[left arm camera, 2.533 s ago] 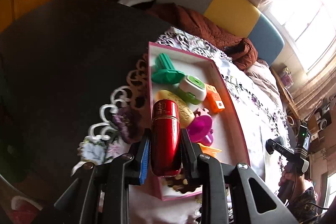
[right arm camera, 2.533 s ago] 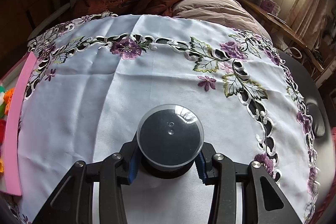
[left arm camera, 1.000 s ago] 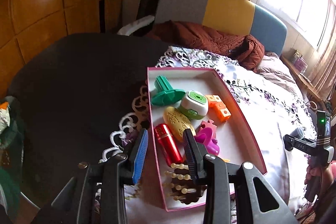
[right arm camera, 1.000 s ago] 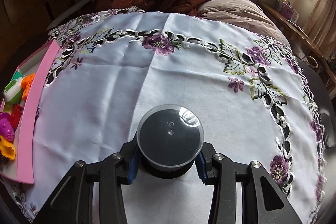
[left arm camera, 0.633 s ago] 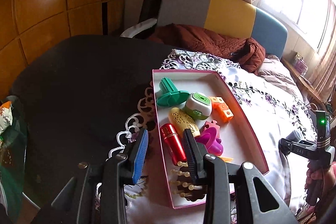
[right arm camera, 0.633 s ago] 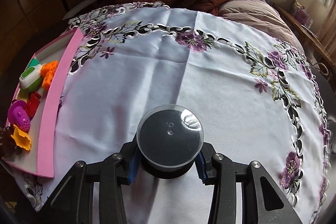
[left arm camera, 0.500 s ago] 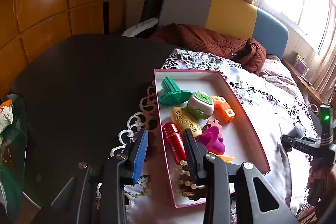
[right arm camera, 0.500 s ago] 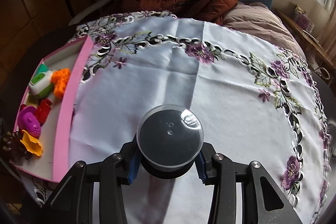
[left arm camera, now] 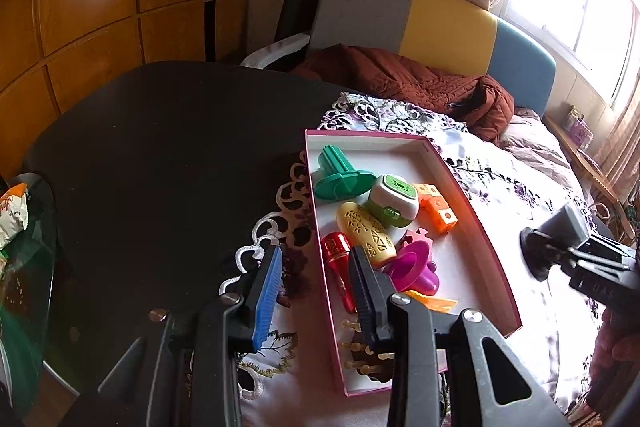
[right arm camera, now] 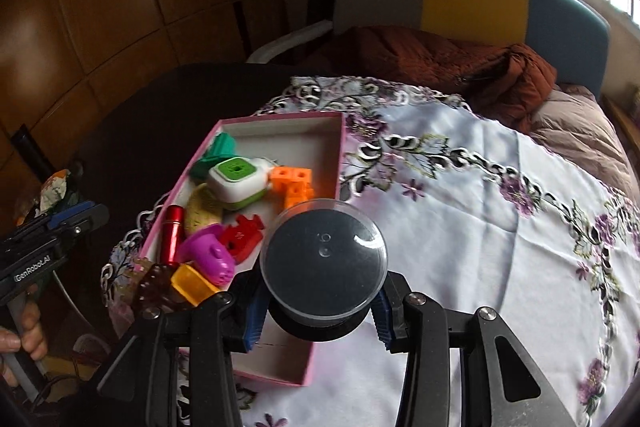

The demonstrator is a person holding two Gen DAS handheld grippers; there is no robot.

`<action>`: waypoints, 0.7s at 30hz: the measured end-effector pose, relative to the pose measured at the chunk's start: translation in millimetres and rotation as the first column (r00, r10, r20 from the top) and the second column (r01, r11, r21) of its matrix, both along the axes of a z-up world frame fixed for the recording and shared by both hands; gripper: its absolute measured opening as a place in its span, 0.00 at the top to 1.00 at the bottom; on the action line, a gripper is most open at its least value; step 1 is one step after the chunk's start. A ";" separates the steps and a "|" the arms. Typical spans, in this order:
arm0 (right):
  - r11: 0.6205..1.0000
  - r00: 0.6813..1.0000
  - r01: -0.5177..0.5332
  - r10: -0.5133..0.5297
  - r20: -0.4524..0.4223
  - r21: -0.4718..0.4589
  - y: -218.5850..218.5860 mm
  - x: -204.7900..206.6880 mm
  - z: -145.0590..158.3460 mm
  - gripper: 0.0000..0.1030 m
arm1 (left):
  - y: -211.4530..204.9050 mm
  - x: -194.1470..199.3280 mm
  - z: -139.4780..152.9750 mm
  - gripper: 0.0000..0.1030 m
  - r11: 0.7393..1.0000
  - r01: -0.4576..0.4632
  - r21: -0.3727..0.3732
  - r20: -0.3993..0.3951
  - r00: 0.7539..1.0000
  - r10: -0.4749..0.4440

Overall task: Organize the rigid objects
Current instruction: 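Carry the black jar into the tray and open the right gripper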

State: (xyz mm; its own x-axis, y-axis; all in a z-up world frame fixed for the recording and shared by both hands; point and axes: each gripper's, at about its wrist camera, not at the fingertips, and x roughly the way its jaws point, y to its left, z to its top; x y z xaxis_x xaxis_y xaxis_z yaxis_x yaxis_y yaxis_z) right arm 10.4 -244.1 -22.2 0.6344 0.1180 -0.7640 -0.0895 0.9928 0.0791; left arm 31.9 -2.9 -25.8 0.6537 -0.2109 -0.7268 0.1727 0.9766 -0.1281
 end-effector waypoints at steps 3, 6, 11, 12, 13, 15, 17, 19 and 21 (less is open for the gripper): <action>0.998 0.998 -0.068 0.068 -0.014 -0.014 25.2 5.6 -5.3 0.57 | 3.0 -0.5 0.3 0.67 1.000 -0.010 0.001 0.003 1.000 0.010; 0.993 0.995 -0.094 0.092 -0.040 -0.065 43.3 15.1 -17.4 0.57 | 8.0 0.7 0.0 0.67 1.000 -0.024 0.003 0.004 1.000 0.024; 0.983 0.990 -0.104 0.088 -0.106 -0.149 58.6 40.7 -47.2 0.57 | 17.3 2.7 1.0 0.67 0.999 -0.054 0.005 0.009 0.998 0.054; 0.982 0.990 -0.095 0.077 -0.114 -0.161 59.1 45.5 -52.9 0.57 | 19.1 2.7 1.5 0.67 0.998 -0.059 0.005 0.011 0.998 0.059; 0.982 0.991 -0.085 0.065 -0.121 -0.170 58.4 49.7 -58.3 0.57 | 20.6 2.6 1.8 0.67 0.998 -0.062 0.005 0.014 0.998 0.062; 0.983 0.992 -0.050 0.027 -0.126 -0.179 54.3 56.0 -67.0 0.56 | 22.1 3.5 2.2 0.66 0.998 -0.067 0.012 0.016 0.998 0.067; 0.989 0.993 -0.020 0.003 -0.114 -0.148 49.2 57.6 -67.3 0.56 | 23.7 4.1 2.1 0.65 0.997 -0.072 0.012 0.012 0.997 0.072; 0.991 0.994 -0.004 -0.011 -0.112 -0.136 47.0 58.6 -67.4 0.55 | 24.2 5.5 1.5 0.65 0.997 -0.075 0.015 0.008 0.997 0.075; 0.991 0.994 0.000 -0.014 -0.108 -0.131 45.5 57.8 -68.2 0.53 | 24.4 6.4 0.7 0.64 0.997 -0.077 0.015 0.002 0.997 0.077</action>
